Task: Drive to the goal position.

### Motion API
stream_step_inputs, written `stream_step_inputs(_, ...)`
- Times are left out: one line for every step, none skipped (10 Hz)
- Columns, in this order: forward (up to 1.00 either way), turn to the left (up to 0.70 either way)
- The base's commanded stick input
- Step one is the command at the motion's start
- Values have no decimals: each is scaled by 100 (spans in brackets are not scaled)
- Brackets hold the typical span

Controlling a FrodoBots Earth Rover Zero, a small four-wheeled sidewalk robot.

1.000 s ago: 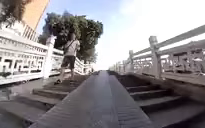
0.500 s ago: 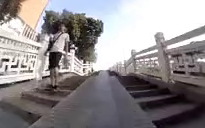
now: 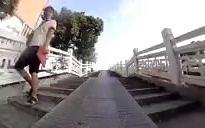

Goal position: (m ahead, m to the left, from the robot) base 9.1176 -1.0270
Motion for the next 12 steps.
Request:
stream_step_inputs(70,0)
stream_step_inputs(70,0)
stream_step_inputs(70,0)
stream_step_inputs(70,0)
stream_step_inputs(70,0)
stream_step_inputs(70,0)
stream_step_inputs(70,0)
stream_step_inputs(70,0)
stream_step_inputs(70,0)
stream_step_inputs(70,0)
stream_step_inputs(70,0)
stream_step_inputs(70,0)
